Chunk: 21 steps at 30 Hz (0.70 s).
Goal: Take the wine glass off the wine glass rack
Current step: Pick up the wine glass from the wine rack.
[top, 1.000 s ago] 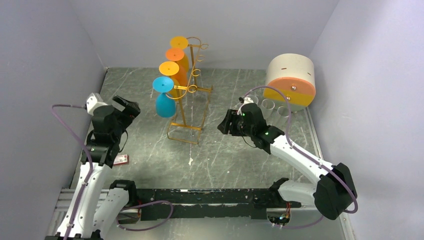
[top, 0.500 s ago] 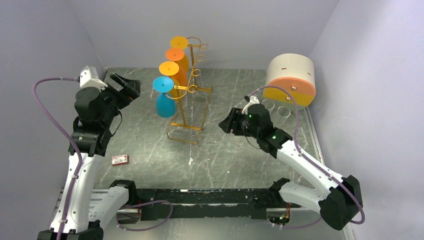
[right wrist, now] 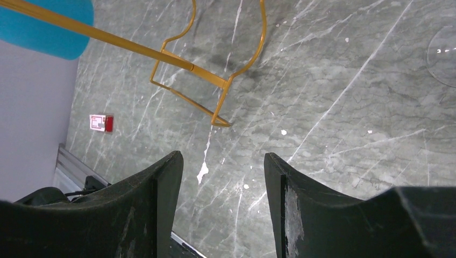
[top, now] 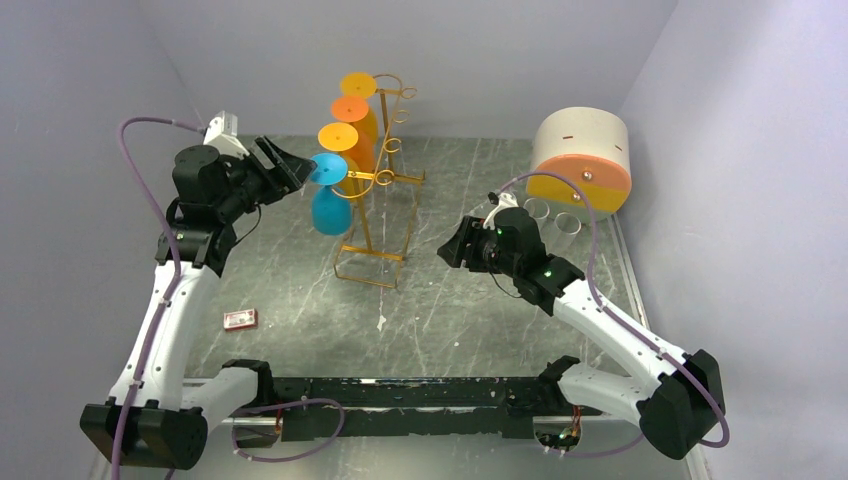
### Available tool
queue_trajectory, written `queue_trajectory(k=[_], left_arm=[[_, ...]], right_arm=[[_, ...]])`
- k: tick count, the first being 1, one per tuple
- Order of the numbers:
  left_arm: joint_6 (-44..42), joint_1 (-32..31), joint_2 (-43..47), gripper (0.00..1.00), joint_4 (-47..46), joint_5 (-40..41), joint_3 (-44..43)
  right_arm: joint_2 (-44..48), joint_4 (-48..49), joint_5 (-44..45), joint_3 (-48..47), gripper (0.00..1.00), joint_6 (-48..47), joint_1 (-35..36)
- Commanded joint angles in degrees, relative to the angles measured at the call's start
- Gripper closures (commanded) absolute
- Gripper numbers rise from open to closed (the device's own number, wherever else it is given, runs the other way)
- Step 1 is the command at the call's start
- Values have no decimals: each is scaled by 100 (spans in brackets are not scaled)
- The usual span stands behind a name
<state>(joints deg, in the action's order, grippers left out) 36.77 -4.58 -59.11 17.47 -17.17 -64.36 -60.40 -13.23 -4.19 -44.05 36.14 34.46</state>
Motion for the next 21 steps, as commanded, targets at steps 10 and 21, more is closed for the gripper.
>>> queue_trajectory(k=[10,21], left_arm=[[-407,36,-213,38,151,-194,-295],[-377,36,-469,59,272,-70,-475]], right_arm=[[-19,87,-139,24,39,71,-13],[-62,86,-238,87,39,87,-19]])
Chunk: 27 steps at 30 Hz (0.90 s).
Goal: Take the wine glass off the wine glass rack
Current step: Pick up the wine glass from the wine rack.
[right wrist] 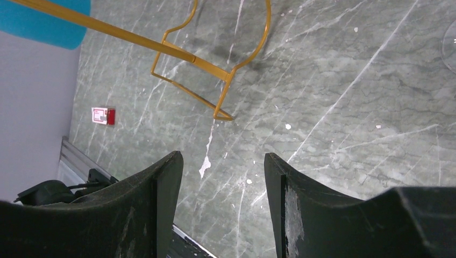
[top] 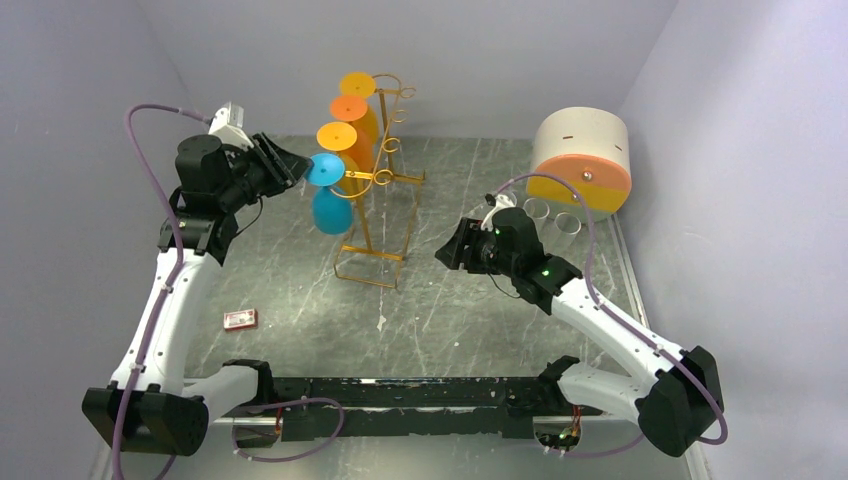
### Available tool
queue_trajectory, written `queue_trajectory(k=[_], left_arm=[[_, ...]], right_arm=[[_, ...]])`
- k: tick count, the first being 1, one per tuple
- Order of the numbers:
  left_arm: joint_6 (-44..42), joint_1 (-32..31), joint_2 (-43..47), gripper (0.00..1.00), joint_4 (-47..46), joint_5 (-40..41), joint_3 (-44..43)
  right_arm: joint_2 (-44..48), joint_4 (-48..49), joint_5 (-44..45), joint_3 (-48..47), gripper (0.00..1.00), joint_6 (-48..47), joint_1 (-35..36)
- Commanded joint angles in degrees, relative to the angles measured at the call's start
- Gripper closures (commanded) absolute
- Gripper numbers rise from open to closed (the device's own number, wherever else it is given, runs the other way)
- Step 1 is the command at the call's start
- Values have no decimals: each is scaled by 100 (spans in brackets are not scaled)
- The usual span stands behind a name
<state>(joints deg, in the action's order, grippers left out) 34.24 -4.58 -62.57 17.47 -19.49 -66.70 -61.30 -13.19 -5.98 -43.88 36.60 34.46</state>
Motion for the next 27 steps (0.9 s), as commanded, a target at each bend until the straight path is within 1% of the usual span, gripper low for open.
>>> queue_trajectory(k=[1,6,11,14,18,21,24,27], left_arm=[[-115,36,-112,64,252,174,-220],[-137,36,-80,76,270,162,-208],[-239,36,-125,81,485,76,-313],[-203,36,-81,79,412,-53,-245],[-192,36,-72,66,421,-122,-192],[-231,36,-66,63,461,-254,-173],[-209,36,7,66,437,-215,-137],[-233,36,41,75,459,-213,-169]], right_arm=[[36,72,-33,81,39,28,-17],[18,27,-46,55,39,7,-13],[13,46,-39,56,39,19,-12],[-17,62,-86,25,39,11,-17],[-70,45,-93,-77,39,-25,-16],[-88,55,-72,-86,39,-24,-14],[-106,177,-155,-20,38,44,-17],[-134,204,-207,24,38,75,-17]])
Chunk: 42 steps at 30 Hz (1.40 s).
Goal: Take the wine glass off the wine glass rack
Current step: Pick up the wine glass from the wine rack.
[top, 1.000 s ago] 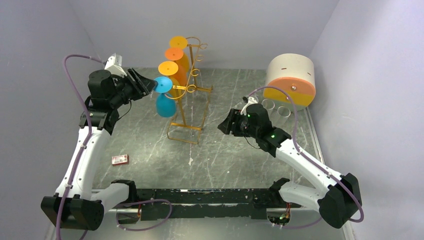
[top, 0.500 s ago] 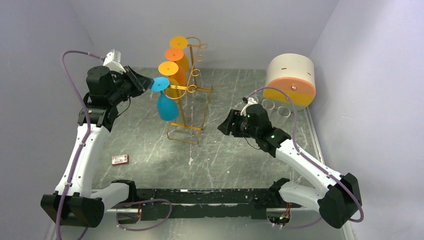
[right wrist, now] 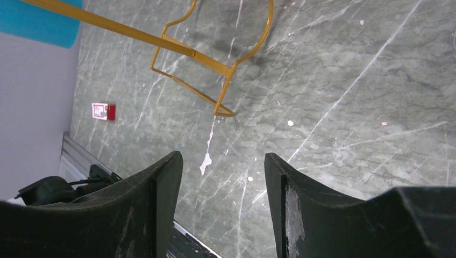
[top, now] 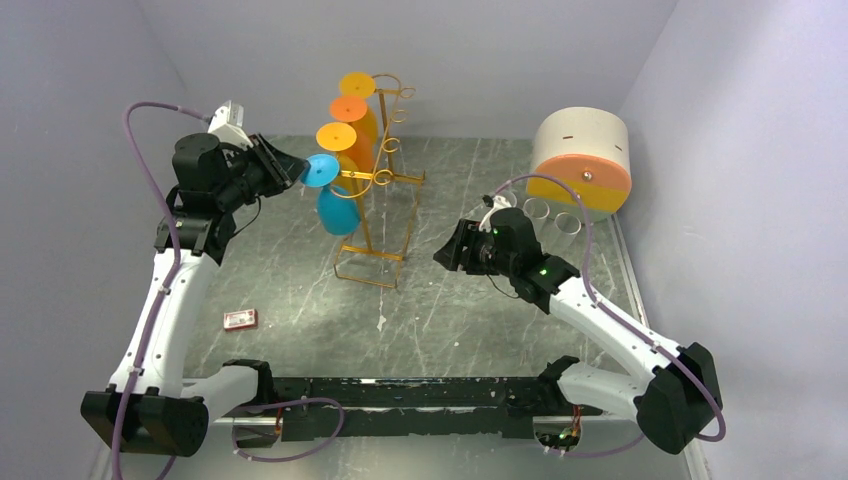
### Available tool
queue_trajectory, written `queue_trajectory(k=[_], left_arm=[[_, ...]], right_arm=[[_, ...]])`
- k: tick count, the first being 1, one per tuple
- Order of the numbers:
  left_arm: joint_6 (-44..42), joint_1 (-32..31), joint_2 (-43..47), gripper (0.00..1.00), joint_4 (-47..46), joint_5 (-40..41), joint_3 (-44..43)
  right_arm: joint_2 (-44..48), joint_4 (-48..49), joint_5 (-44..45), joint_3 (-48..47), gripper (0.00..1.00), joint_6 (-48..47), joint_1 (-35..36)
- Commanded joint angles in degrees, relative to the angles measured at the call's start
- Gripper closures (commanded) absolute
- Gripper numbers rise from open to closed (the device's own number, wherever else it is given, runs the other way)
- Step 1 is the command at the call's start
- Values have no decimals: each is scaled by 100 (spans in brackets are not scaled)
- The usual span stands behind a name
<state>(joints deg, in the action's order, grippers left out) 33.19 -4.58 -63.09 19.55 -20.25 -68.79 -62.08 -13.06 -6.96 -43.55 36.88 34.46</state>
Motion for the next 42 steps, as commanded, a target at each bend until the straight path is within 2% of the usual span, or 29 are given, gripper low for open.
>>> queue_trajectory(k=[1,11,17,24,27,29,32,34,37,42], left_arm=[[-126,36,95,77,272,-141,22],[-87,36,207,92,342,-101,-2],[-66,36,201,93,259,-271,92],[115,36,385,93,111,56,225],[-101,36,379,93,226,-26,166],[-233,36,397,87,217,-264,296],[-234,36,368,81,278,-200,386],[-216,36,356,71,216,-257,428],[-142,37,322,67,4,-545,439],[-82,36,216,69,-15,-632,311]], right_arm=[[-60,163,-100,-17,39,41,-11],[31,107,12,-24,39,49,-17],[100,114,10,-6,39,68,-13],[11,158,-30,-83,38,84,-15],[1,136,-66,-122,38,89,-16],[54,103,-40,-110,38,96,-11],[128,118,46,-39,38,117,-12],[150,155,35,21,38,141,-11],[133,136,-1,40,38,121,-16],[124,-20,78,-79,38,39,-11]])
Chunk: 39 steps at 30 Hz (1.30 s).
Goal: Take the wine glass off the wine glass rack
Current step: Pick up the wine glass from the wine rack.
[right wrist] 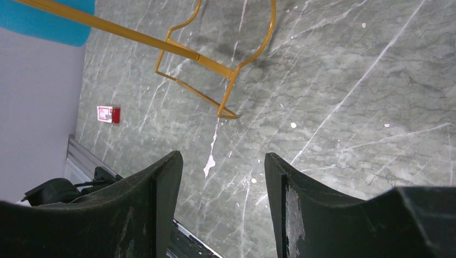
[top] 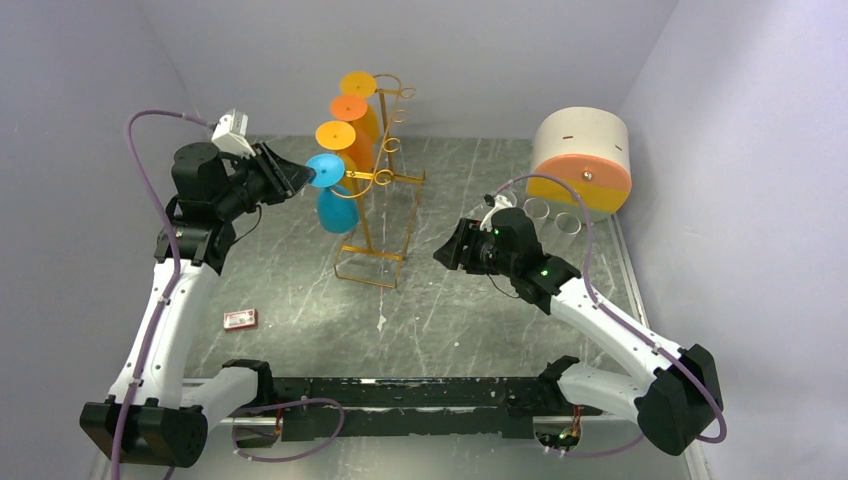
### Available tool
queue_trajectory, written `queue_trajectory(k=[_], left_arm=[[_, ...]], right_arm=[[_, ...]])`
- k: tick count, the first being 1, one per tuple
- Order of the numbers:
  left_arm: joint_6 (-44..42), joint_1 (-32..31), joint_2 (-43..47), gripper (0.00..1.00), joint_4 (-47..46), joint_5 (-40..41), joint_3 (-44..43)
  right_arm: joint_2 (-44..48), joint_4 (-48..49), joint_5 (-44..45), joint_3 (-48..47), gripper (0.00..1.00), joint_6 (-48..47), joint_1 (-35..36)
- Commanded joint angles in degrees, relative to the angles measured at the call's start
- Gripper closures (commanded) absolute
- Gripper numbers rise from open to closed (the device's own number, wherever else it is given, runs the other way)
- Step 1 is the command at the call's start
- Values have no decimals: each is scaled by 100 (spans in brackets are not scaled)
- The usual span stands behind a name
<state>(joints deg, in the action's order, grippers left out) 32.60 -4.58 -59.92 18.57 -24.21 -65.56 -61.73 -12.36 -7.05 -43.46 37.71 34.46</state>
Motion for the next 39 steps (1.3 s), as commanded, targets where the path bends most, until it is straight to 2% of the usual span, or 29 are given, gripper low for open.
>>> queue_trajectory(k=[1,4,12,30,39], left_arm=[[-24,36,-111,70,97,-186,-32],[-28,36,-142,80,249,-81,-130],[-29,36,-14,92,281,111,-286],[498,36,76,93,203,546,-679],[703,36,56,93,23,451,-611]], right_arm=[[114,-87,99,-87,38,-45,-17],[159,-90,99,-75,38,-36,-17],[63,-82,21,-189,38,-56,-11],[175,44,12,-95,38,111,-16],[253,-39,35,-119,38,114,-11]])
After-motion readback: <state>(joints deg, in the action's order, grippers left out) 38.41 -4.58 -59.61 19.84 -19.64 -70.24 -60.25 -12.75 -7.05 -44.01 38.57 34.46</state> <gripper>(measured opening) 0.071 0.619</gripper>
